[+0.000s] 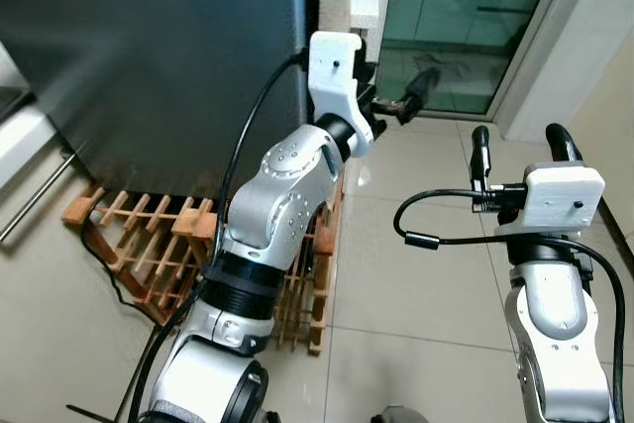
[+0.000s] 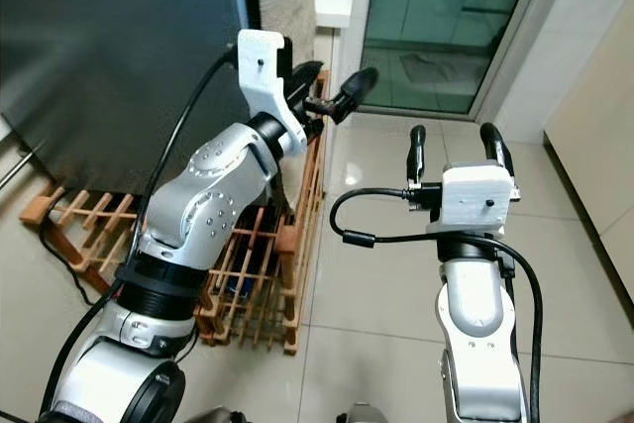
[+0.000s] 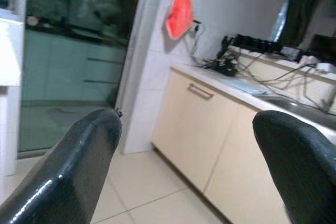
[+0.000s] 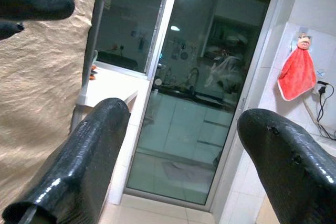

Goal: Restocking fridge

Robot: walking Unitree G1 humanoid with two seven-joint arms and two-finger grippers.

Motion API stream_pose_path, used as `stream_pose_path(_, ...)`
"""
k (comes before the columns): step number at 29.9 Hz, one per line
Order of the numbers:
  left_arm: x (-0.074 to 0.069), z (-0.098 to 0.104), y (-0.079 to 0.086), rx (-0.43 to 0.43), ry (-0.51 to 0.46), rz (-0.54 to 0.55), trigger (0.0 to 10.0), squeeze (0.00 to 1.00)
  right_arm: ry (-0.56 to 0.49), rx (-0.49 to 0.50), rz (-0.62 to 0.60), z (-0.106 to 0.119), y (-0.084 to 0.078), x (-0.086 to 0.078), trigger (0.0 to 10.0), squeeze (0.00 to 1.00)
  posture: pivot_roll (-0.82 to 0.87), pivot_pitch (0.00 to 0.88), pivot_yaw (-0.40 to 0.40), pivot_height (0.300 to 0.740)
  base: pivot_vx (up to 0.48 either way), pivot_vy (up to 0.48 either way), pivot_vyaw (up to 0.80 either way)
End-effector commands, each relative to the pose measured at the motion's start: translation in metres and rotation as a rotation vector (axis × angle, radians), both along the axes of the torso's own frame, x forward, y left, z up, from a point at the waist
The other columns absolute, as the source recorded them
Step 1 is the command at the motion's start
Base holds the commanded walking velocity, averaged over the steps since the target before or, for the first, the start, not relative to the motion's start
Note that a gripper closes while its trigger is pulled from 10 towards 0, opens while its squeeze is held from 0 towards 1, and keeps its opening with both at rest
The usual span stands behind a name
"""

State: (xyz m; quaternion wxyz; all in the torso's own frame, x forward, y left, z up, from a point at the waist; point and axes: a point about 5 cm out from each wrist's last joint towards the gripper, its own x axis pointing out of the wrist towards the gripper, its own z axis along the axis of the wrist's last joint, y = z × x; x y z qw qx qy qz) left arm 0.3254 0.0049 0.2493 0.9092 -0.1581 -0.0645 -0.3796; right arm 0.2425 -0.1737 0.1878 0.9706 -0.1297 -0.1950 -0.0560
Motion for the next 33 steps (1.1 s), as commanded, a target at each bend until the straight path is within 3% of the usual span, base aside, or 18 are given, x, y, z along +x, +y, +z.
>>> stream_pose_path(1,-0.014,0.010,-0.025,-0.102,0.004,-0.078,10.0,0.00,-0.004,0.004,-0.013,0.002,-0.001,0.002,10.0,0.00,-0.19,0.003,0.052,0.711,0.000,0.000,0.00)
stream_pose_path(2,-0.006,0.009,-0.008,-0.082,-0.020,0.007,10.0,0.00,-0.012,0.007,-0.016,0.004,-0.002,0.002,10.0,0.00,-0.19,0.003,0.052,0.711,0.000,0.000,0.00)
stream_pose_path(4,-0.004,0.009,0.000,-0.070,-0.031,0.043,10.0,0.00,-0.016,0.008,-0.018,0.004,-0.002,0.002,10.0,0.00,-0.19,0.003,0.052,0.711,0.000,0.000,0.00)
stream_pose_path(6,-0.001,0.010,0.025,-0.058,-0.103,0.139,10.0,0.00,-0.024,0.012,-0.027,0.006,-0.003,0.001,10.0,0.00,-0.18,0.003,0.058,0.711,0.000,0.000,0.00)
stream_pose_path(7,-0.002,0.011,0.050,-0.067,-0.145,0.235,10.0,0.00,-0.032,0.015,-0.035,0.008,-0.005,0.000,10.0,0.00,-0.18,0.000,0.053,0.711,0.000,0.000,0.00)
stream_pose_path(8,-0.002,0.011,0.050,-0.067,-0.145,0.235,10.0,0.00,-0.032,0.015,-0.035,0.008,-0.005,0.000,10.0,0.00,-0.18,0.000,0.053,0.711,0.000,0.000,0.00)
stream_pose_path(11,0.005,-0.007,0.086,-0.058,-0.073,0.442,10.0,0.00,-0.046,0.021,-0.043,0.010,-0.007,-0.002,10.0,0.00,-0.16,0.000,0.036,0.711,0.000,0.000,0.00)
stream_pose_path(12,0.005,-0.007,0.086,-0.058,-0.073,0.442,10.0,0.00,-0.046,0.021,-0.043,0.010,-0.007,-0.002,10.0,0.00,-0.16,0.000,0.036,0.711,0.000,0.000,0.00)
stream_pose_path(13,0.011,-0.029,0.104,-0.040,0.038,0.564,10.0,0.00,-0.044,0.046,-0.070,0.006,-0.012,-0.002,10.0,0.00,-0.15,0.000,0.033,0.711,0.000,0.000,0.00)
stream_pose_path(15,0.010,-0.038,0.109,-0.017,0.067,0.592,10.0,0.00,-0.036,0.065,-0.085,0.003,-0.014,-0.002,10.0,0.00,-0.15,0.000,0.033,0.711,0.000,0.000,0.00)
stream_pose_path(16,0.003,-0.044,0.115,0.029,0.040,0.590,10.0,0.00,-0.022,0.089,-0.108,-0.002,-0.017,-0.003,10.0,0.00,-0.15,0.000,0.032,0.711,0.000,0.000,0.00)
stream_pose_path(19,-0.003,-0.045,0.115,0.041,0.022,0.566,10.0,0.00,-0.018,0.097,-0.114,-0.003,-0.019,-0.005,10.0,0.00,-0.15,0.000,0.028,0.711,0.000,0.000,0.00)
stream_pose_path(20,-0.016,-0.046,0.111,0.037,0.002,0.492,10.0,0.00,-0.010,0.100,-0.124,-0.004,-0.022,-0.008,10.0,0.00,-0.16,0.000,0.023,0.711,0.000,0.000,0.00)
stream_pose_path(21,-0.021,-0.045,0.109,0.032,-0.001,0.473,10.0,0.00,-0.006,0.099,-0.125,-0.004,-0.023,-0.008,10.0,0.00,-0.16,0.000,0.023,0.711,0.000,0.000,0.00)
stream_pose_path(25,-0.022,-0.041,0.109,-0.021,0.019,0.488,10.0,0.00,0.004,0.095,-0.118,-0.003,-0.025,-0.006,10.0,0.00,-0.15,0.001,0.012,0.711,0.000,0.000,0.00)
stream_pose_path(33,-0.019,-0.038,0.106,0.007,0.014,0.512,10.0,0.00,-0.026,0.053,-0.052,0.006,-0.017,0.010,10.0,0.00,-0.12,0.000,0.006,0.711,0.000,-0.360,0.00)
